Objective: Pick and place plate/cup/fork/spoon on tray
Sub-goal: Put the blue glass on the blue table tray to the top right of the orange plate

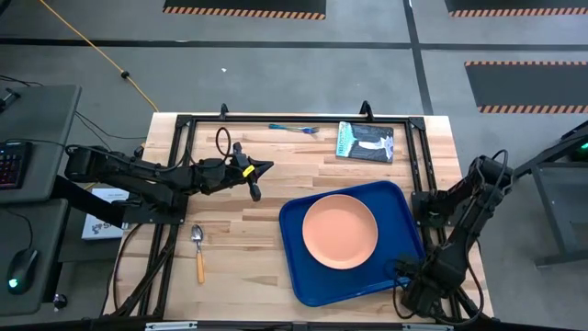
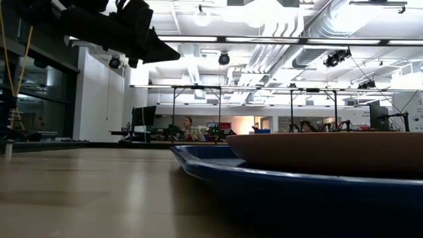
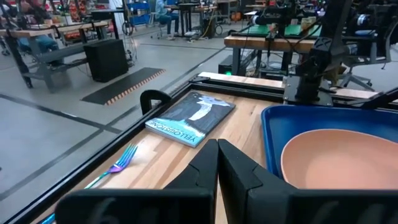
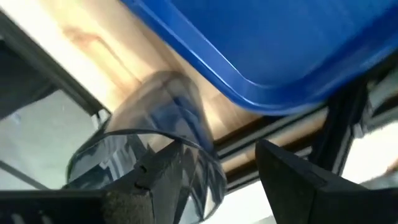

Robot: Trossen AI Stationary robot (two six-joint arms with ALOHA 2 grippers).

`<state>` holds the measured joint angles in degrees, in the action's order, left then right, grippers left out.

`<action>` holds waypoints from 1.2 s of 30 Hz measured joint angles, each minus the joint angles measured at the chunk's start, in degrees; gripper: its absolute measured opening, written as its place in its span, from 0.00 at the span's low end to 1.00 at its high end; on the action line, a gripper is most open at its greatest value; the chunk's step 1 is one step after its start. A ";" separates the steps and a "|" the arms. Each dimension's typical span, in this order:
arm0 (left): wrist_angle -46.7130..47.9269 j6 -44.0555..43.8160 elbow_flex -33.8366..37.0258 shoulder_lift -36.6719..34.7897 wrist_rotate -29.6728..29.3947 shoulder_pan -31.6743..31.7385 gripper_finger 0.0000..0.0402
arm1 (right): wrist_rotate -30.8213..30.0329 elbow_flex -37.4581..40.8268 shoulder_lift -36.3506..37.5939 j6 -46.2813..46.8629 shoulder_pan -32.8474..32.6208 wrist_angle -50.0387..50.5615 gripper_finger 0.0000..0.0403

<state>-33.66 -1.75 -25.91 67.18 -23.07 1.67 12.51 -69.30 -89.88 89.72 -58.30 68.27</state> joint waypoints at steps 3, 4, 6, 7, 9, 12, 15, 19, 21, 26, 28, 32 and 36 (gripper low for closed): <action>0.03 -0.26 0.00 0.00 0.00 0.00 0.00 | -0.13 0.00 -0.11 -1.97 0.00 -0.42 0.48; 0.06 -0.70 0.00 0.00 0.00 0.00 0.00 | -0.15 0.00 -0.15 -2.25 0.00 -0.51 0.48; 0.14 -1.06 0.00 0.00 0.00 0.00 0.00 | -0.15 0.00 -0.18 -2.32 0.00 -0.50 0.48; 0.18 -1.04 0.00 0.00 0.00 0.00 0.00 | -0.15 0.00 -0.18 -2.32 0.00 -0.46 0.48; 0.27 -1.05 0.00 0.00 0.00 0.00 0.00 | -0.28 0.05 -0.18 -2.32 0.00 -0.47 0.48; 0.39 -1.06 0.00 0.00 0.00 0.00 0.00 | -0.29 1.57 -0.18 -2.34 -0.04 -1.48 0.48; 0.38 -1.06 0.00 0.00 0.00 0.00 0.00 | 2.16 3.20 -0.23 -3.36 -0.22 -2.95 0.48; 0.36 -1.04 0.00 0.00 0.00 0.00 0.00 | 1.20 3.58 -0.23 -3.98 -0.22 -3.01 0.48; 0.36 -1.05 0.00 0.00 0.00 0.00 0.00 | 0.98 3.58 -0.23 -4.77 -0.20 -3.00 0.48; 0.36 -1.06 0.00 0.00 0.00 0.00 0.00 | 0.77 3.58 -0.23 -4.92 -0.22 -3.00 0.46; 0.39 -1.06 0.00 0.00 0.00 0.00 0.00 | 0.81 3.58 -0.23 -4.92 -0.21 -3.00 0.41; 0.36 -1.04 0.00 0.00 0.00 0.00 0.00 | 1.97 3.58 -0.23 -5.45 -0.20 -3.02 0.25; 0.36 -1.04 0.00 0.00 0.00 0.00 0.00 | 4.36 3.58 -0.22 -7.57 -0.20 -3.52 0.04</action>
<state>-33.30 -2.79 -25.91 67.18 -23.07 1.67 16.87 -65.71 -90.09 82.15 -58.50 64.75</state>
